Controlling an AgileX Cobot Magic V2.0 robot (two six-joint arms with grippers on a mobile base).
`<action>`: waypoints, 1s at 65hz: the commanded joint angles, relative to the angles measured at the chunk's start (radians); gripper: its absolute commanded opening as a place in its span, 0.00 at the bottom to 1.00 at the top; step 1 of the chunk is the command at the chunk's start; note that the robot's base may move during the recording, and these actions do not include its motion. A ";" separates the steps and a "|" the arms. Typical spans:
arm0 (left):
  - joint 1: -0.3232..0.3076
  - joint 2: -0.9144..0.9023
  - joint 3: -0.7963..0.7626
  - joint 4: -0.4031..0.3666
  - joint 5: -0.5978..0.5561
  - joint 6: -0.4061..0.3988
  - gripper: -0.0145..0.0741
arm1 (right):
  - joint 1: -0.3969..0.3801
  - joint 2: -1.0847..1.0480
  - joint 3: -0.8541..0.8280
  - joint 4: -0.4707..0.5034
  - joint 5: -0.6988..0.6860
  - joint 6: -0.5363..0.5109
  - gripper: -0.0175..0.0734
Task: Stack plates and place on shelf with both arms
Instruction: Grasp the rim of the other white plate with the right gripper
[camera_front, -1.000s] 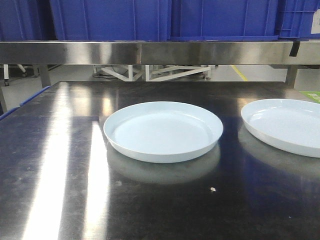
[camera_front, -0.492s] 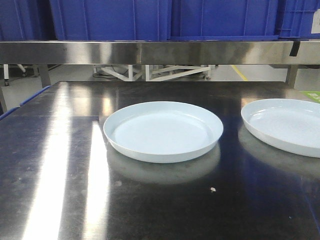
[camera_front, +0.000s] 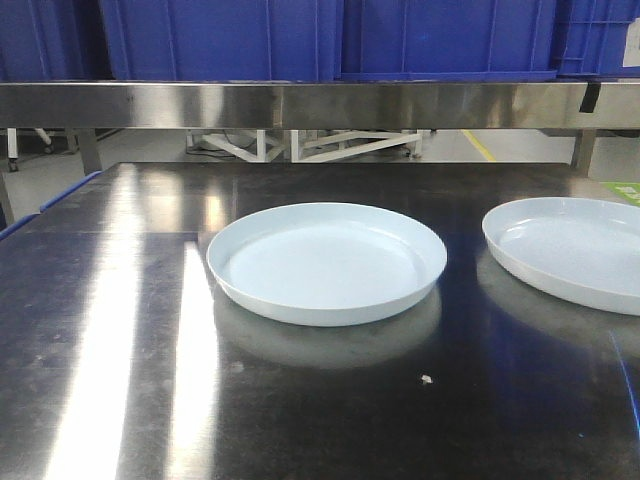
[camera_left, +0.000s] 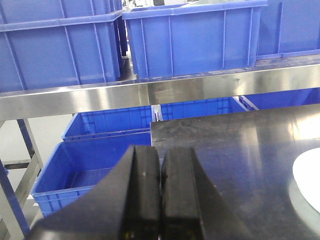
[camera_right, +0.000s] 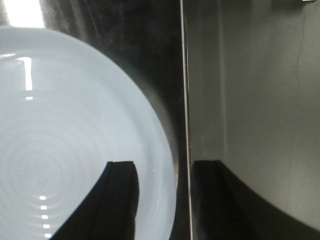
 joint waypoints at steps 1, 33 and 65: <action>0.001 0.004 -0.030 -0.008 -0.082 -0.006 0.26 | -0.007 -0.009 -0.051 -0.009 -0.001 -0.010 0.62; 0.001 0.004 -0.030 -0.008 -0.082 -0.006 0.26 | 0.003 0.065 -0.052 -0.018 -0.001 -0.011 0.61; 0.001 0.004 -0.030 -0.008 -0.082 -0.006 0.26 | -0.005 0.013 -0.145 -0.019 0.111 -0.011 0.25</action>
